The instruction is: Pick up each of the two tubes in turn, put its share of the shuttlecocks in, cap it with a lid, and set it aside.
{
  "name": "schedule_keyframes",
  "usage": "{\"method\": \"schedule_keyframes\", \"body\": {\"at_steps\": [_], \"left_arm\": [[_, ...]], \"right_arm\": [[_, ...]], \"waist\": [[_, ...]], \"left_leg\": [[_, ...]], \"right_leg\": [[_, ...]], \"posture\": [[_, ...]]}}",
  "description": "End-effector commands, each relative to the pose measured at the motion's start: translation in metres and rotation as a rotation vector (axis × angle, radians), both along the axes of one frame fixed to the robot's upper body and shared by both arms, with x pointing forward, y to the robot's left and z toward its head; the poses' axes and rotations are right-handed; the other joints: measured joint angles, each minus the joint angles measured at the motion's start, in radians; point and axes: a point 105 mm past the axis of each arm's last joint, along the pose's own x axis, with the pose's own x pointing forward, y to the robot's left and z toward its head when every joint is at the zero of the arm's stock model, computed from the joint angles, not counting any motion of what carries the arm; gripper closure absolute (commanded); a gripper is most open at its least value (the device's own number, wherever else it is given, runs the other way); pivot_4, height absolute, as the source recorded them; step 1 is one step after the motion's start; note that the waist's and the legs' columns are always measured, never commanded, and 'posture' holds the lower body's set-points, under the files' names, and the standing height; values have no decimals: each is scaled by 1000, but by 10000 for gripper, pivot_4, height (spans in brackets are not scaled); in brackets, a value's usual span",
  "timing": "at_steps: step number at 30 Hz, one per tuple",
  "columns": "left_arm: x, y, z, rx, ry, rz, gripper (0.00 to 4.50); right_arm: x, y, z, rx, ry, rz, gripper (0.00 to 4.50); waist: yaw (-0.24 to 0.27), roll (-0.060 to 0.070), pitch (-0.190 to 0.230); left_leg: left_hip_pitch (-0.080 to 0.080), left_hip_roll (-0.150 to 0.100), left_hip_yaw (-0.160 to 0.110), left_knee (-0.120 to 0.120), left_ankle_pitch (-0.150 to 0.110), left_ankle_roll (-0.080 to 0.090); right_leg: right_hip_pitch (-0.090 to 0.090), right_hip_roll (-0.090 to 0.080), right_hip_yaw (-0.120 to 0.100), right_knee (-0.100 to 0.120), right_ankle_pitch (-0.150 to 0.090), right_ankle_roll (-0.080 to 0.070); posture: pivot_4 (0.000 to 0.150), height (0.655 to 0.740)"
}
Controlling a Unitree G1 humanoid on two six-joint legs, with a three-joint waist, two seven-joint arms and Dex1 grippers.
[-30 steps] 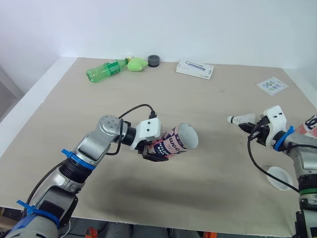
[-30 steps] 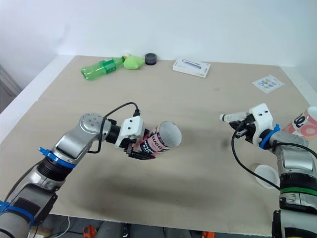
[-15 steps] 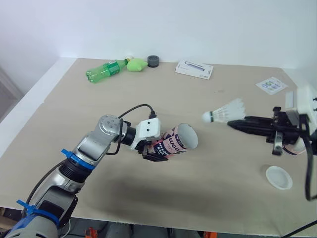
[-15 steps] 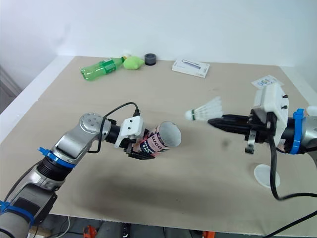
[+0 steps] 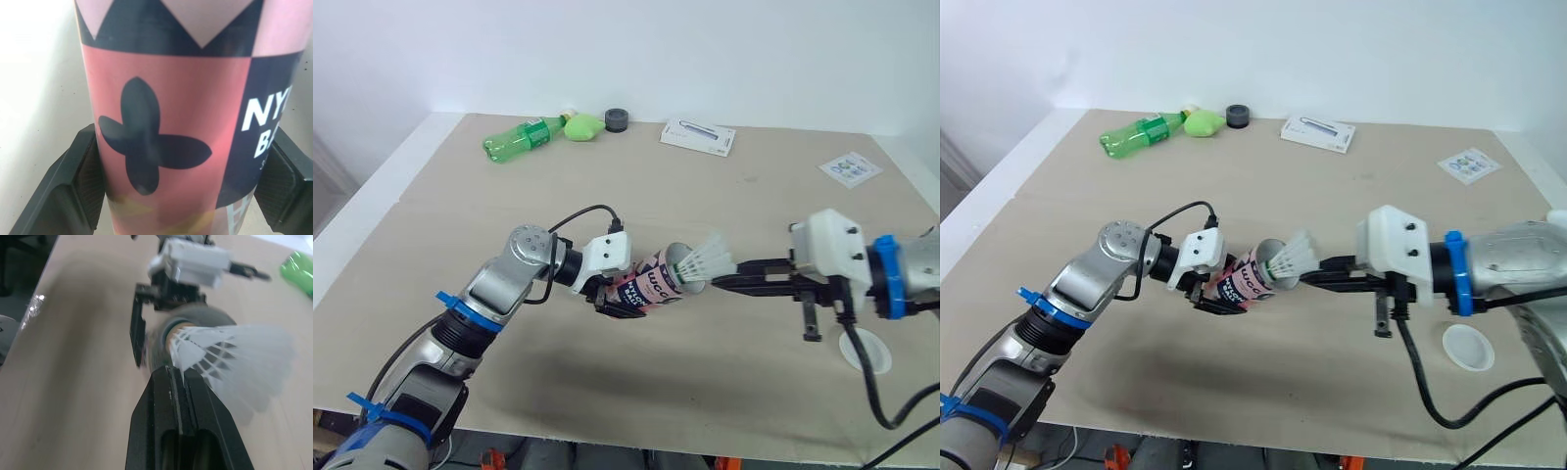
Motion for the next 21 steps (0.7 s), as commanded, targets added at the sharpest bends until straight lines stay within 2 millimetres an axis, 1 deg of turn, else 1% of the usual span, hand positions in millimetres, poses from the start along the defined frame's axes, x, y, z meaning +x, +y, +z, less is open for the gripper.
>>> {"method": "schedule_keyframes", "body": {"at_steps": [1,2,3,4,5,8,10,13,16,18,19,20,21], "left_arm": [[1,-2,5,-8,-23,-3,8109],[1,-2,5,-10,-24,-2,8109],[1,-2,5,-10,-23,-1,8109],[1,-2,5,-11,-23,-1,8109],[1,-2,5,-11,-23,-1,8109],[1,-2,5,-12,-23,-2,8109],[1,-2,4,-11,-23,-2,8109],[0,-2,4,-10,-22,0,8109],[1,-2,3,-9,-20,1,8109],[1,-2,2,-7,-20,0,8109],[1,-2,2,-7,-19,-1,8109],[1,-2,2,-7,-19,-1,8109],[1,-2,2,-8,-18,-1,8109]], "right_arm": [[-6,9,-3,-18,18,55,41684],[-7,10,-8,-31,44,68,38532],[-8,12,-11,-39,55,79,36752],[-6,13,-13,-44,48,74,28830],[-4,13,-13,-40,46,64,27862],[1,8,-3,16,41,28,27862],[3,-2,10,69,33,-9,27862],[-1,-18,21,118,32,-56,27862],[-5,-26,33,212,74,-74,27862],[-5,-30,36,227,62,-92,33022],[-6,-28,34,217,66,-82,36038],[-7,-27,33,210,70,-73,42743],[-6,-25,31,205,88,-67,44150]], "waist": [[1,0,0],[2,0,0],[2,0,0],[2,0,0],[2,0,0],[2,0,0],[3,0,0],[7,0,0],[10,0,0],[10,0,0],[10,0,0],[10,0,0],[10,0,0]], "left_leg": [[0,0,0,0,0,0],[0,0,-1,0,0,0],[-1,0,-1,0,0,0],[0,0,-1,0,0,0],[0,0,-1,0,0,0],[0,0,-1,1,0,0],[-1,0,-1,1,0,0],[-1,0,-1,0,0,0],[-1,0,-2,0,0,0],[-1,0,-2,0,0,0],[-1,0,-2,0,0,0],[0,0,-2,0,0,0],[0,0,-2,1,0,0]], "right_leg": [[0,0,0,0,0,0],[0,0,-1,0,0,0],[0,0,-1,0,0,0],[0,0,-1,0,0,0],[0,0,-1,0,0,0],[0,0,-1,0,0,0],[0,0,-1,0,0,0],[0,0,-2,0,0,-1],[0,0,-2,0,0,-2],[0,0,-2,1,2,-5],[0,0,-2,1,3,-6],[0,0,-2,1,3,-5],[0,0,-2,1,2,-5]], "posture": [[1500,7294],[1500,7294],[1500,7294],[1500,7294],[1500,7294],[1500,7294],[1500,7294],[1500,7294],[1500,7294],[1500,7294],[1500,7294],[1500,7294],[1500,7294]]}}
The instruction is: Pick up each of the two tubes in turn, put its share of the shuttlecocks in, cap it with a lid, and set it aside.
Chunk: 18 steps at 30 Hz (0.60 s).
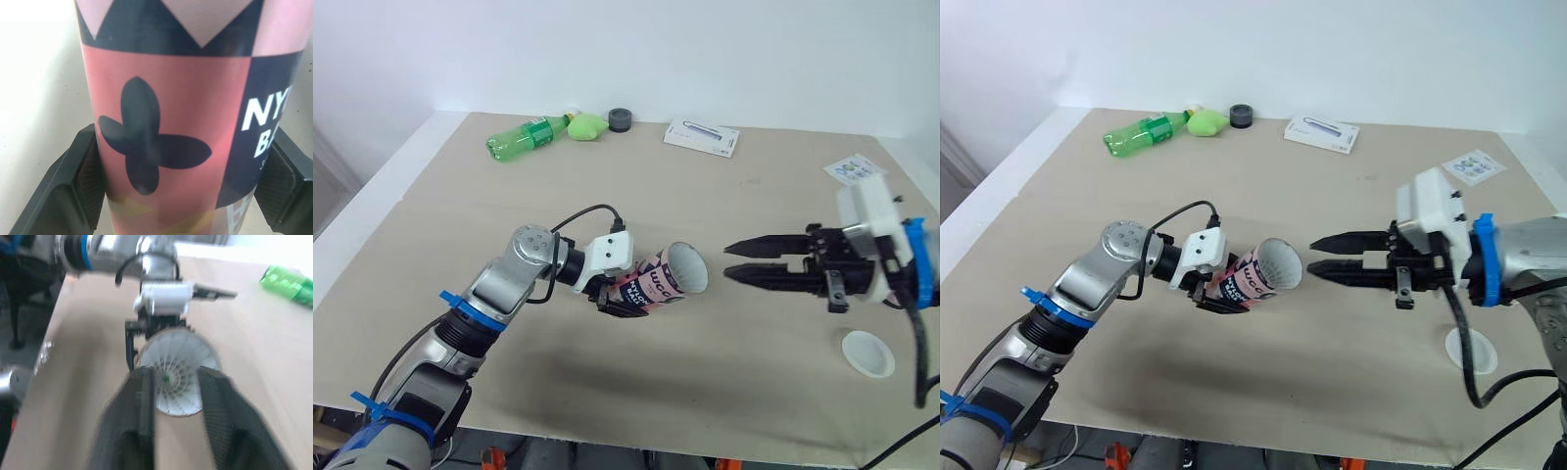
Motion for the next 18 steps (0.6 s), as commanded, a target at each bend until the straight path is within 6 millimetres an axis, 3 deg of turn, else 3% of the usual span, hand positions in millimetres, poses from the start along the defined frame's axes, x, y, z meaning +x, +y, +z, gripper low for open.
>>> {"method": "schedule_keyframes", "body": {"at_steps": [1,7,18], "left_arm": [[0,1,2,1,-13,-4,8109],[2,1,3,1,-15,-1,8109],[3,-1,4,-4,-19,-5,8109]], "right_arm": [[-1,6,1,-6,3,29,44150],[21,25,-18,-146,-9,33,44150],[34,52,-50,-427,-49,279,44150]], "waist": [[0,0,0],[-4,0,0],[-1,0,0]], "left_leg": [[0,0,0,0,0,0],[0,0,1,0,0,0],[-1,0,1,0,0,0]], "right_leg": [[0,0,0,0,-1,2],[0,0,1,0,-2,5],[-2,0,0,0,-2,2]], "posture": [[1500,7294],[1500,7294],[1500,7294]]}}
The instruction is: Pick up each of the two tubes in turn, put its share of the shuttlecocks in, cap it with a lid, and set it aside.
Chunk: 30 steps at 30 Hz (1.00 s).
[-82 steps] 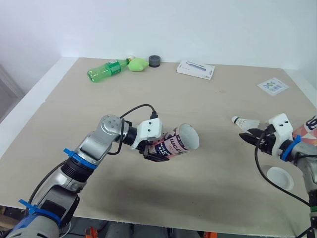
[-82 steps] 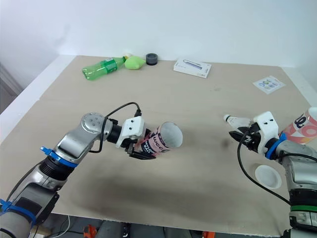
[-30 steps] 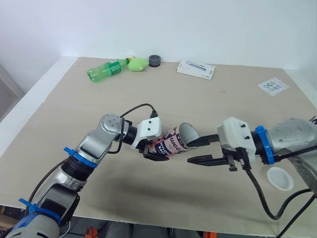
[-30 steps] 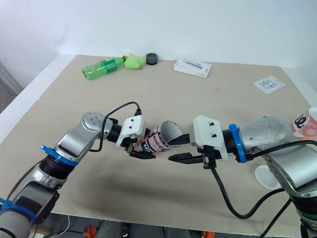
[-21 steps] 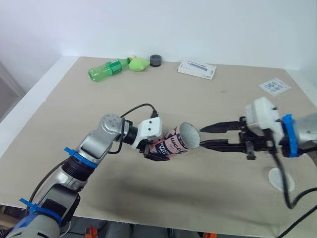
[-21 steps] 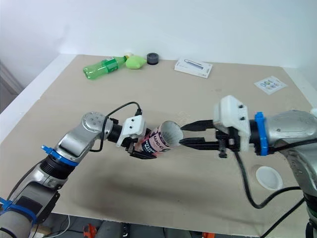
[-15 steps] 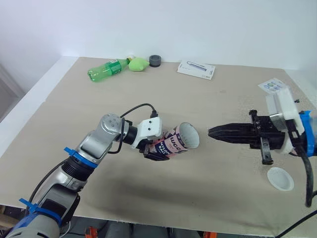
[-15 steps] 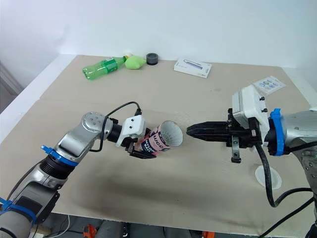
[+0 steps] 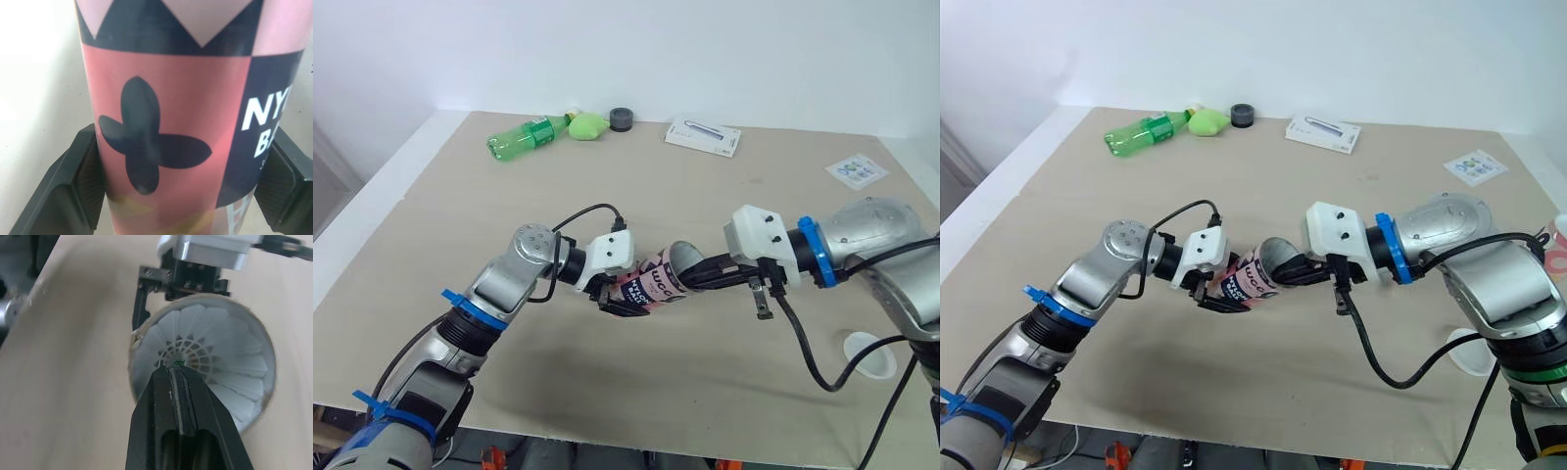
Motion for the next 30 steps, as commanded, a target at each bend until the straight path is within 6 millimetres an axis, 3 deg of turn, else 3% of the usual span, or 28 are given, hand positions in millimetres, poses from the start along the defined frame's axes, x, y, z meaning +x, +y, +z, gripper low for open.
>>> {"method": "schedule_keyframes", "body": {"at_steps": [1,9,18,30], "left_arm": [[1,0,3,-1,-15,2,8109],[1,1,4,-3,-16,6,8109],[1,3,4,2,-13,9,8109],[1,-4,4,-4,-9,-9,8109]], "right_arm": [[3,9,-9,-87,-13,87,44150],[14,19,-19,-163,-18,170,44150],[15,5,19,-38,-28,112,44150],[7,-14,36,48,-17,8,44150]], "waist": [[0,0,0],[-2,0,0],[-3,0,0],[3,0,0]], "left_leg": [[0,0,0,0,0,0],[1,0,0,1,0,0],[1,0,-1,2,0,0],[1,-1,-1,3,0,0]], "right_leg": [[0,0,0,0,0,0],[0,0,0,3,0,-3],[-2,1,0,10,-1,-6],[-2,0,-1,12,-3,-4]], "posture": [[1500,7294],[1500,7294],[1500,7294],[1500,7294]]}}
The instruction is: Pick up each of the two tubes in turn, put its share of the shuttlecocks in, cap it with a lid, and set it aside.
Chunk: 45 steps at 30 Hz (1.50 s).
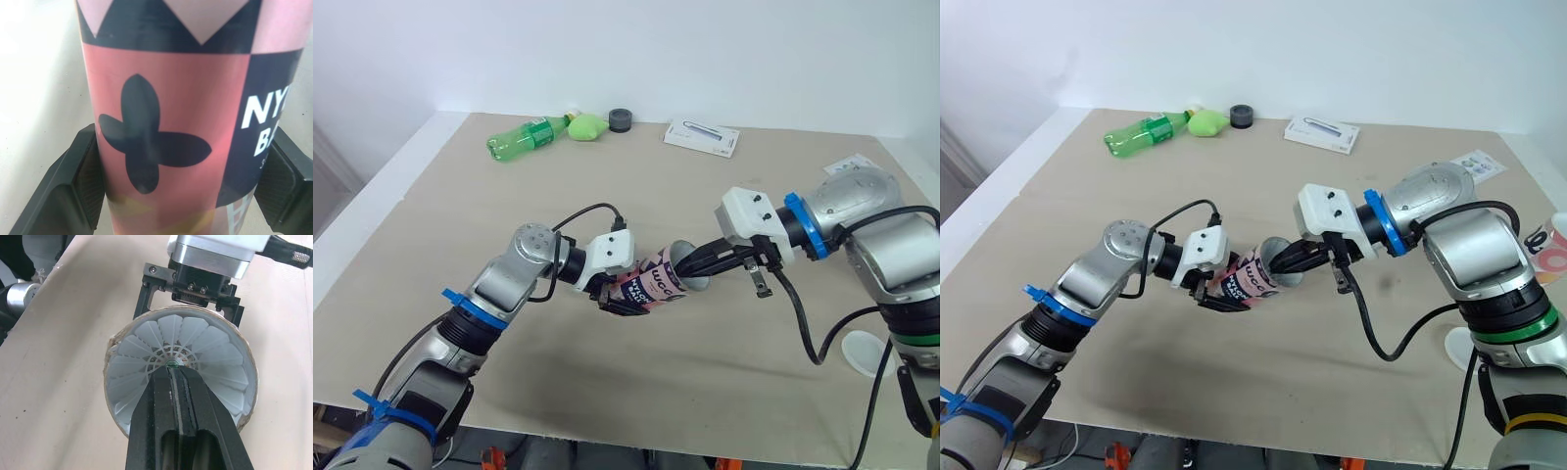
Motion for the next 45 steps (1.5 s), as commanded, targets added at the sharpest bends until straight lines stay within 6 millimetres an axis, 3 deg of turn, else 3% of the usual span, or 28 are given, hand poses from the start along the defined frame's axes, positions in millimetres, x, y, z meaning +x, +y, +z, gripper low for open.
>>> {"method": "schedule_keyframes", "body": {"at_steps": [1,5,10,16,21,25,32,35,41,43,45], "left_arm": [[0,-3,4,-4,-16,-14,8109],[0,-3,5,-25,-20,-4,8109],[-14,-9,22,-189,-13,-73,8109],[-26,-10,43,-460,37,-117,8109],[-26,-15,16,-524,72,-104,8109],[-22,-19,-9,-518,90,-92,8109],[-7,-36,-19,-584,116,-52,8109],[-3,-38,-23,-602,121,-34,8109],[-7,-40,-36,-591,110,-42,8109],[-11,-39,-43,-579,124,-48,8109],[-16,-39,-50,-553,158,-54,8109]], "right_arm": [[-11,-16,26,77,-57,-54,44150],[-21,-33,36,150,-52,-139,44150],[-32,-60,48,266,-66,-311,44150],[-43,-100,31,300,-32,-574,44150],[-56,-128,11,280,-21,-745,44150],[-62,-135,10,342,-19,-796,44150],[-71,-155,-16,234,46,-912,44150],[-73,-166,-23,210,61,-966,36623],[-77,-185,-29,129,53,-1036,11017],[-80,-191,-29,88,53,-1038,5521],[-84,-195,-26,50,60,-1023,5521]], "waist": [[6,0,0],[8,0,0],[9,0,0],[14,-1,0],[15,-1,0],[10,-2,1],[13,-3,1],[14,-3,1],[12,-2,1],[12,-2,1],[13,-2,1]], "left_leg": [[-1,0,-1,0,0,0],[-1,-1,-1,0,0,-1],[-1,-1,-1,0,-1,-1],[-1,-1,-1,0,0,-1],[0,-2,-2,0,-1,-1],[2,-2,-2,2,0,-1],[2,-3,-1,3,2,0],[1,-4,-1,3,1,0],[2,-4,-1,-1,1,0],[2,-5,-1,-1,1,0],[2,-5,-1,-1,1,-1]], "right_leg": [[0,0,-1,0,0,0],[0,-2,-1,0,-1,0],[0,-1,-1,0,-1,-1],[0,-1,-1,0,-1,-1],[2,-2,-1,0,-1,0],[4,-1,-1,0,-2,6],[4,-2,1,0,-1,7],[4,-2,1,-1,-1,8],[3,-2,1,-1,-3,7],[3,-3,1,-1,-3,8],[3,-3,1,-2,-3,8]], "posture": [[1500,7294],[1500,7294],[1500,7294],[1500,7294],[1500,7294],[1500,7294],[1500,7294],[1500,7294],[1500,7294],[1500,7294],[1500,7294]]}}
